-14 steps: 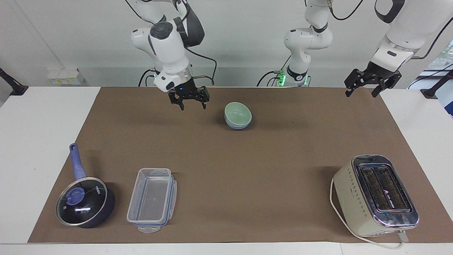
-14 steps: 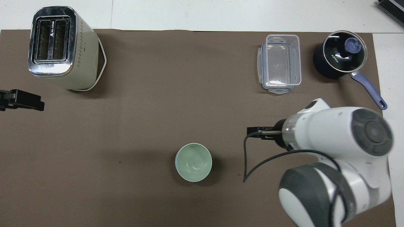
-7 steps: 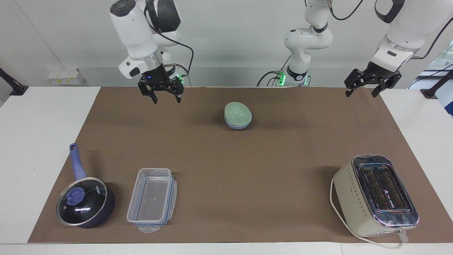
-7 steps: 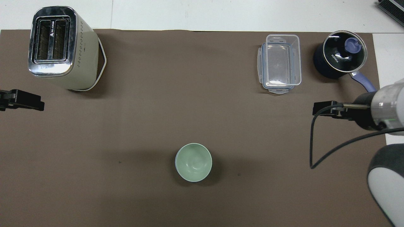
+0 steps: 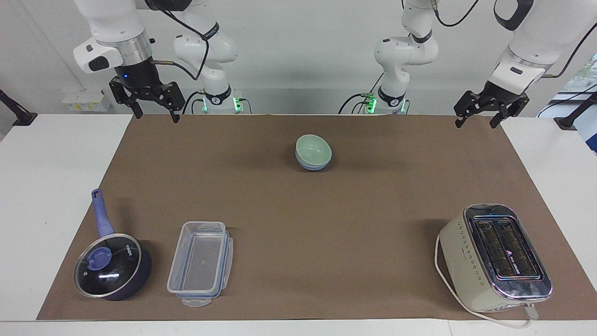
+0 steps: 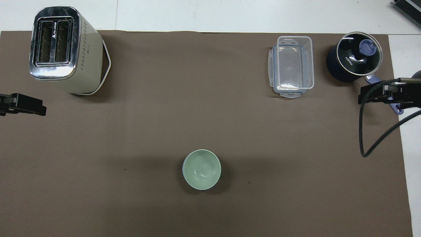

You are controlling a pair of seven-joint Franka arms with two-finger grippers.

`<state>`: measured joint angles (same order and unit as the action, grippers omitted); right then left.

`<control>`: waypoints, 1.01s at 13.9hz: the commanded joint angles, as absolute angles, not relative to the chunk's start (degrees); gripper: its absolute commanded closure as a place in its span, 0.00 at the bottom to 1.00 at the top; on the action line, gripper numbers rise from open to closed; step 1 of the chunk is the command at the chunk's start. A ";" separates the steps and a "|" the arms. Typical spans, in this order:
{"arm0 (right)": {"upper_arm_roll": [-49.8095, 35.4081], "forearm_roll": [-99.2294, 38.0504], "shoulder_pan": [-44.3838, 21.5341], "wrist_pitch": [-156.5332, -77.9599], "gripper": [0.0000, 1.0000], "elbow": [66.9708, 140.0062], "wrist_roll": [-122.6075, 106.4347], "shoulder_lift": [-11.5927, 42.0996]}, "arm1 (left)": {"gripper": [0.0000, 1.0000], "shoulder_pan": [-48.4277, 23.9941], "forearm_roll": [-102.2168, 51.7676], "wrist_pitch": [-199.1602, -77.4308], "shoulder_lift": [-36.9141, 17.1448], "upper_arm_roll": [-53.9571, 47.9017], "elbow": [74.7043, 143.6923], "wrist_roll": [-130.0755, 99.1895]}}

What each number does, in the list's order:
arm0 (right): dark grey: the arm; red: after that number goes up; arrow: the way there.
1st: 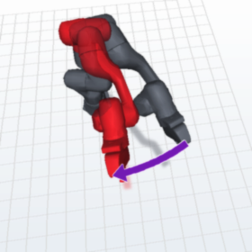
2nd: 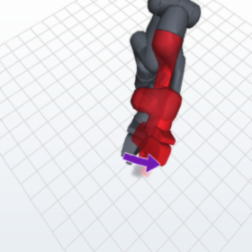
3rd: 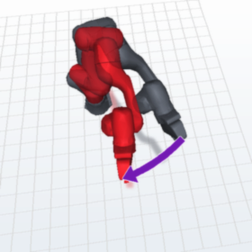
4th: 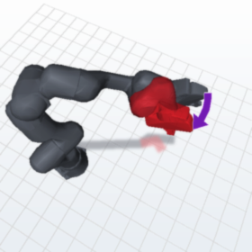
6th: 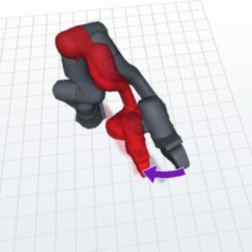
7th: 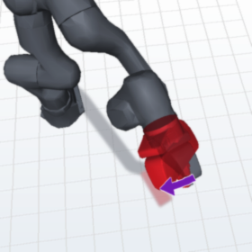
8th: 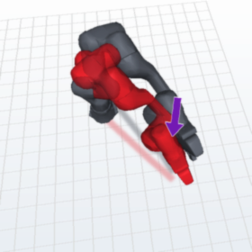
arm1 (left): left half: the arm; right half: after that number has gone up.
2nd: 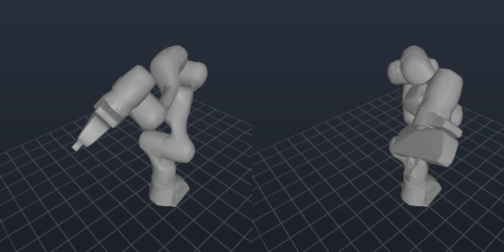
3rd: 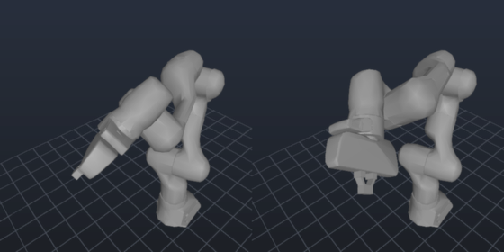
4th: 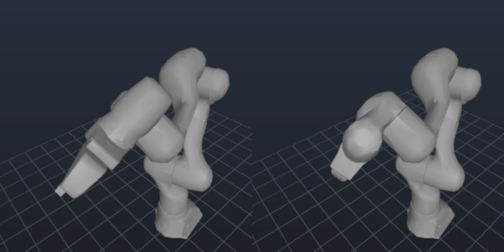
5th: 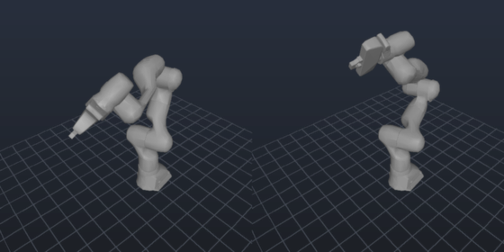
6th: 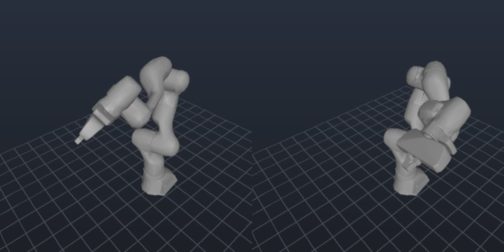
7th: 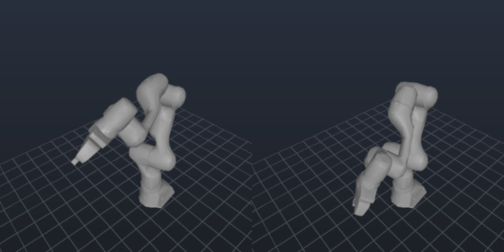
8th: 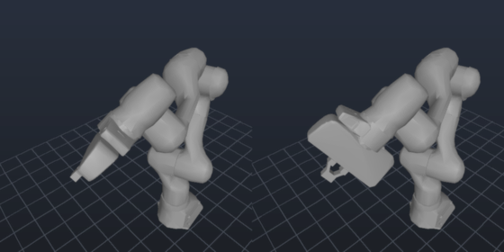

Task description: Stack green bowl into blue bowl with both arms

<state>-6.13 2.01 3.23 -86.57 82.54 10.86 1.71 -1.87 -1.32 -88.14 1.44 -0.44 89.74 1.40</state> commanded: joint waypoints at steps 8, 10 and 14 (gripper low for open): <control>-6.50 0.62 5.18 -85.52 0.00 88.59 10.20 -2.20 | 0.00 -1.05 -0.70 -87.19 1.32 -0.97 89.12 2.02; -6.50 0.62 5.19 -85.52 0.00 88.42 9.93 -2.11 | 0.00 -1.05 -0.70 -87.19 1.32 -0.97 89.12 2.02; -6.50 -0.35 5.19 -86.57 0.00 88.33 10.81 -2.02 | 0.00 -1.05 -0.70 -87.19 1.32 -0.97 89.12 2.02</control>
